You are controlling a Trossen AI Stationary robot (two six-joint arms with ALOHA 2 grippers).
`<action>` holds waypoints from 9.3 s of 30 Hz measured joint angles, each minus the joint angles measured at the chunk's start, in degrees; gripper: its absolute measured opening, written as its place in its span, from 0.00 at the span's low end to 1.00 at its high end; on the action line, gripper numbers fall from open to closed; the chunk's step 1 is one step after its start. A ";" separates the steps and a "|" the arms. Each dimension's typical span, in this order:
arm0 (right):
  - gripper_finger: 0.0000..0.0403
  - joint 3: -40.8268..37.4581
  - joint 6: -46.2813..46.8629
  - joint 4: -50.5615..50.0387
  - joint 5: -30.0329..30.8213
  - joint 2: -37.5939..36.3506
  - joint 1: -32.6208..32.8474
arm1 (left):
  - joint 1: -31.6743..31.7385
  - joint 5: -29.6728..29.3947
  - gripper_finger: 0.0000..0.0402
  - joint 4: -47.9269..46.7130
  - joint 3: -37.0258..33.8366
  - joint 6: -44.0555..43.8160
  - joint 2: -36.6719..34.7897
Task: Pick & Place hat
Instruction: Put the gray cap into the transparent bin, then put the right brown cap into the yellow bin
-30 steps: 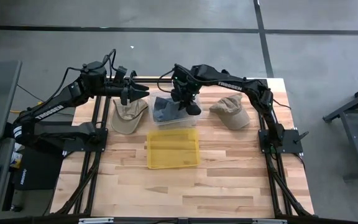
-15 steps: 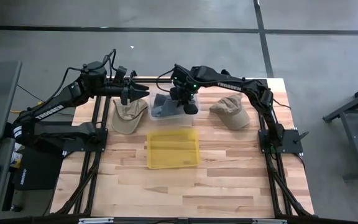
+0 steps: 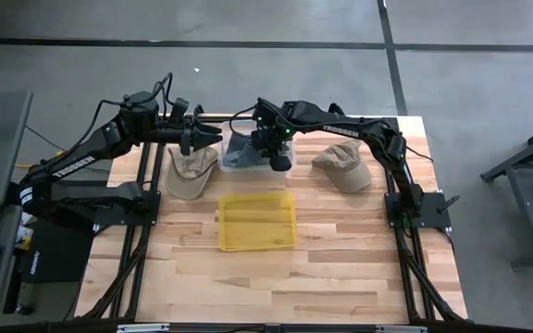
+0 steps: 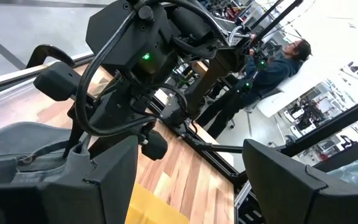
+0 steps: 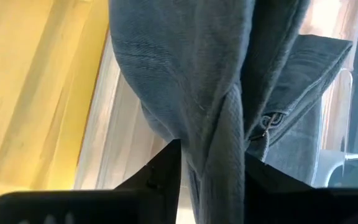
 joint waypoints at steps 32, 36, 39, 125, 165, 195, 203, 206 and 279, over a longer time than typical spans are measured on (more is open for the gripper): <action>0.12 12.38 4.80 -4.56 0.95 -0.09 1.11 | 0.00 -0.04 0.66 -0.01 0.00 0.02 0.00; 0.02 12.02 6.78 -1.60 2.72 -0.09 1.39 | 0.00 -0.07 0.66 -0.01 0.00 0.02 0.00; 0.01 10.47 9.30 2.51 5.51 -0.09 1.51 | 0.00 -0.07 0.66 -0.01 0.00 0.02 0.00; 0.00 6.49 30.68 -27.40 17.47 -10.35 -9.09 | 0.01 2.20 0.66 -11.30 -0.02 8.08 -0.12; 0.00 -49.50 61.73 -10.87 6.54 -50.85 -13.12 | 0.01 4.52 0.66 -16.26 -0.07 13.55 -3.26; 0.00 -57.27 112.48 -10.60 22.84 -53.81 25.68 | 0.01 5.73 0.66 -16.25 -0.04 13.72 -3.22; 0.00 -61.36 138.13 -6.04 36.22 -53.76 35.04 | 0.02 5.73 0.66 -16.25 0.04 14.27 -3.21; 0.00 -66.19 140.67 2.19 35.59 -53.75 35.97 | 0.02 5.91 0.66 -16.27 0.04 15.08 -3.21; 0.64 -86.27 140.15 17.75 37.50 -53.88 7.40 | 0.02 9.55 0.66 -18.22 -0.02 15.02 -3.26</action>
